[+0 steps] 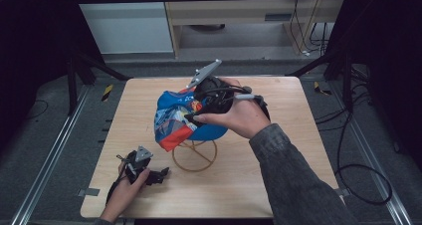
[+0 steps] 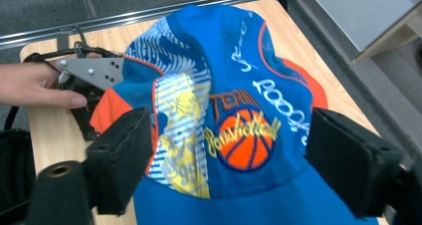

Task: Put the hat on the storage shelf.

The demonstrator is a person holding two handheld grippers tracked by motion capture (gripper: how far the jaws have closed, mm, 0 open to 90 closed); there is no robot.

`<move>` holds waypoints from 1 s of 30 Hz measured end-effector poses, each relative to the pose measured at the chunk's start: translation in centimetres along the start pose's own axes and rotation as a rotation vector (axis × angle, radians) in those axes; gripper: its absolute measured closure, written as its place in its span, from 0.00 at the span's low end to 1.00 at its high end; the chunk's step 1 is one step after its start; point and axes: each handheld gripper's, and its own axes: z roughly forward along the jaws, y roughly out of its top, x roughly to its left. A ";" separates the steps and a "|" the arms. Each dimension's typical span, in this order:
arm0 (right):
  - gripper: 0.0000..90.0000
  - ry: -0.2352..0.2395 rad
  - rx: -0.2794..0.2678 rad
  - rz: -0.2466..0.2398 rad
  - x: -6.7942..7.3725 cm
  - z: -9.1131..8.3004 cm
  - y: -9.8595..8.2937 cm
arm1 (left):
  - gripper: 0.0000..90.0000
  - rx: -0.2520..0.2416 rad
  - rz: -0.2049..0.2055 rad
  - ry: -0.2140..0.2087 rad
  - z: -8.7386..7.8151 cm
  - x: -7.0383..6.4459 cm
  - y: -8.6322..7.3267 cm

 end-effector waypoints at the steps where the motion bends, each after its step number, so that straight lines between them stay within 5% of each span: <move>1: 0.17 -0.004 -0.004 0.007 -0.1 -0.1 -0.2 | 0.00 0.000 0.000 0.000 0.0 0.0 0.0; 16: 0.09 -0.049 -0.049 0.050 -0.8 -3.1 -2.8 | 0.00 -0.006 -0.001 0.001 0.0 0.0 0.0; 30: 0.07 -0.086 -0.086 0.121 -1.9 -6.4 -7.4 | 0.00 -0.007 -0.002 0.002 0.0 -0.1 0.0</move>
